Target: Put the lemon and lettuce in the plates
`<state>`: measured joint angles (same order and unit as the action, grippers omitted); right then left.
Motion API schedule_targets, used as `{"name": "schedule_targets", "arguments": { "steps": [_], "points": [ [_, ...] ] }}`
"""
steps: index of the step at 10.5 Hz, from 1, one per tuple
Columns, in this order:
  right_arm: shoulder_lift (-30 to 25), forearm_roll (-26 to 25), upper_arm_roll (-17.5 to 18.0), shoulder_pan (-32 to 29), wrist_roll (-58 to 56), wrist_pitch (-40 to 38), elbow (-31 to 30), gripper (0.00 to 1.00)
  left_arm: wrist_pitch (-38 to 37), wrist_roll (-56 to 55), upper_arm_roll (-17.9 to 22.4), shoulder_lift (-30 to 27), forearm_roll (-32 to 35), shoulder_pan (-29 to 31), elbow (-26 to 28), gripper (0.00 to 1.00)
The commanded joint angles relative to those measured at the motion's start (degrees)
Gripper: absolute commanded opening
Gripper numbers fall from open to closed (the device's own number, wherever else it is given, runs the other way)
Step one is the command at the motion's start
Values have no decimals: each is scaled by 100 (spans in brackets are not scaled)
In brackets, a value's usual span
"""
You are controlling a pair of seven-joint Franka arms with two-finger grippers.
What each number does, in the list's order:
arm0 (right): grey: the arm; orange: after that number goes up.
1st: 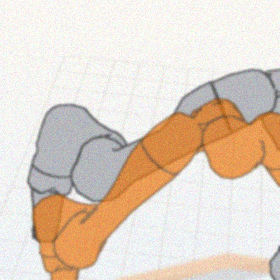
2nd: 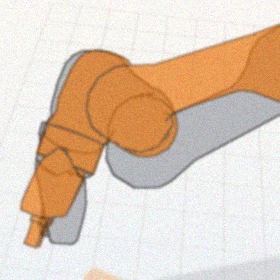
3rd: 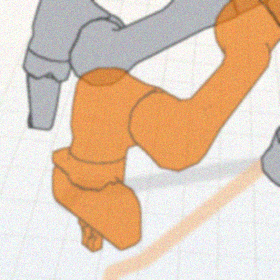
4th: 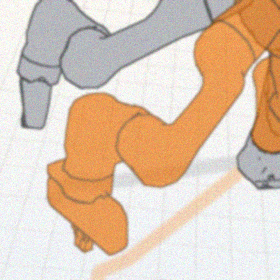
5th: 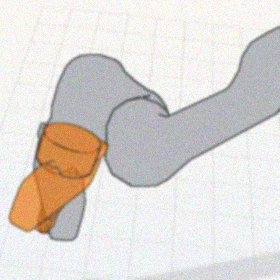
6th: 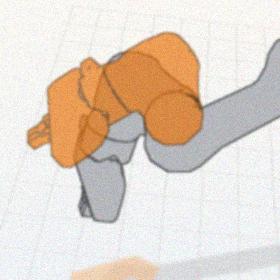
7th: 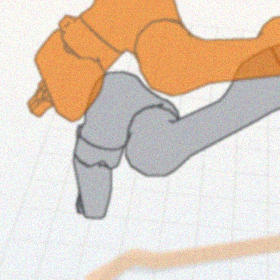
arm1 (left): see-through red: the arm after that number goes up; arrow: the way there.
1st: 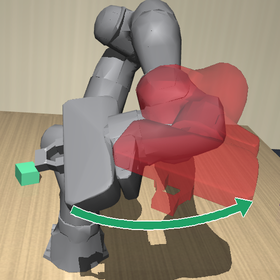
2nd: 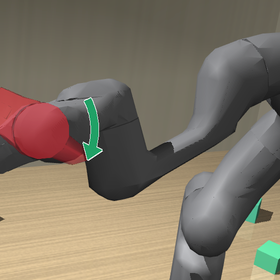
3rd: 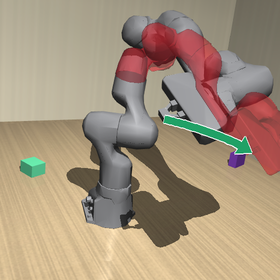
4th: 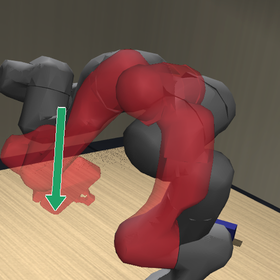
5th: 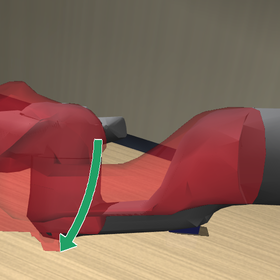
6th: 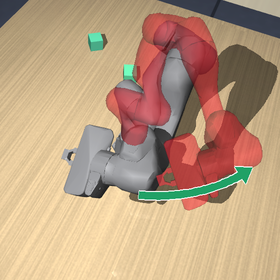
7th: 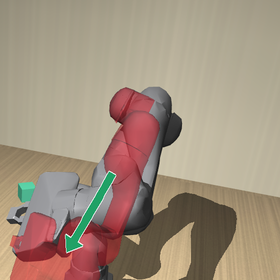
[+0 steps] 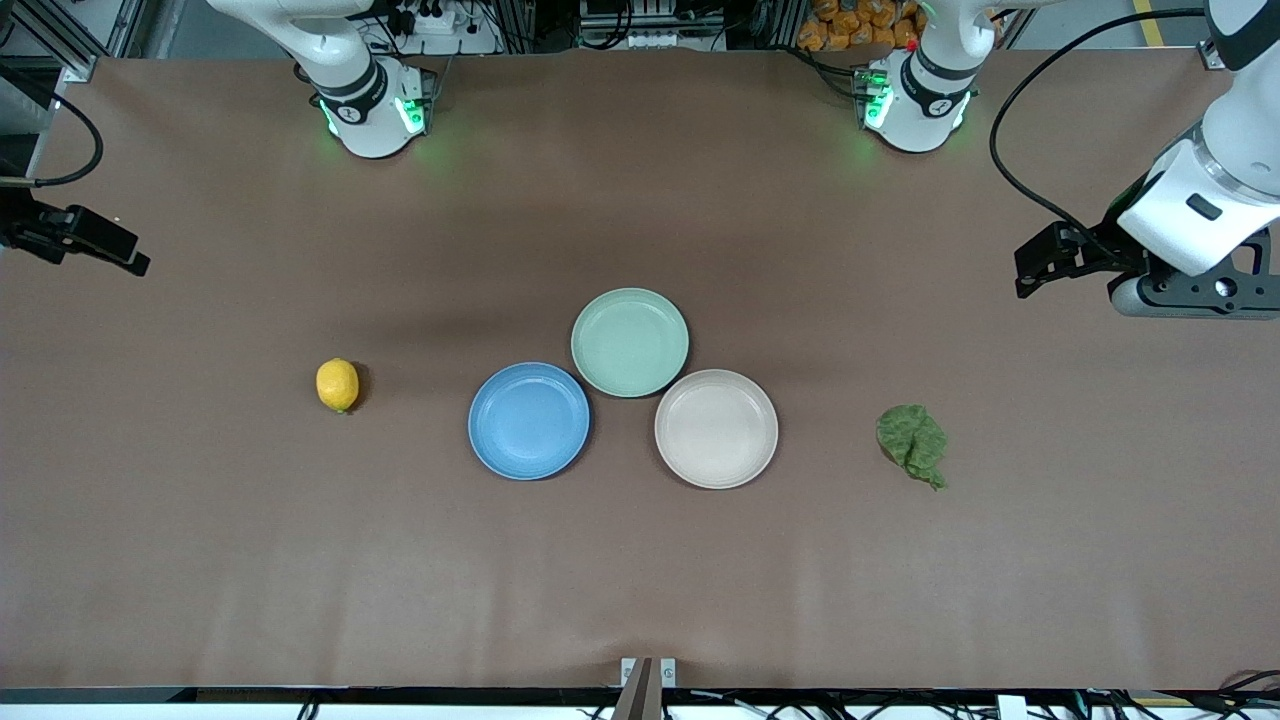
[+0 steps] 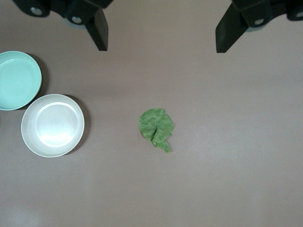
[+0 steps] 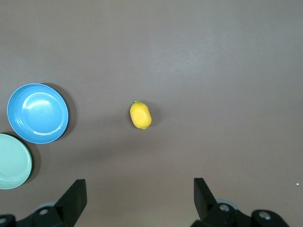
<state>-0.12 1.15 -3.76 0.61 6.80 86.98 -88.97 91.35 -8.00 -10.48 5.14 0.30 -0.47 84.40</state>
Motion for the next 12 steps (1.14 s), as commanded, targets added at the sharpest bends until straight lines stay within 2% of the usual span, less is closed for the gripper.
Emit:
{"name": "schedule_targets", "arguments": {
  "steps": [1,12],
  "points": [
    [39,-54,34,-44,-12,-84,125,100,58,34,-33,-31,-13,38,6,100],
    [39,-54,34,-44,-3,-84,116,100,58,-132,-42,118,-30,-41,-29,100]
  ]
}}
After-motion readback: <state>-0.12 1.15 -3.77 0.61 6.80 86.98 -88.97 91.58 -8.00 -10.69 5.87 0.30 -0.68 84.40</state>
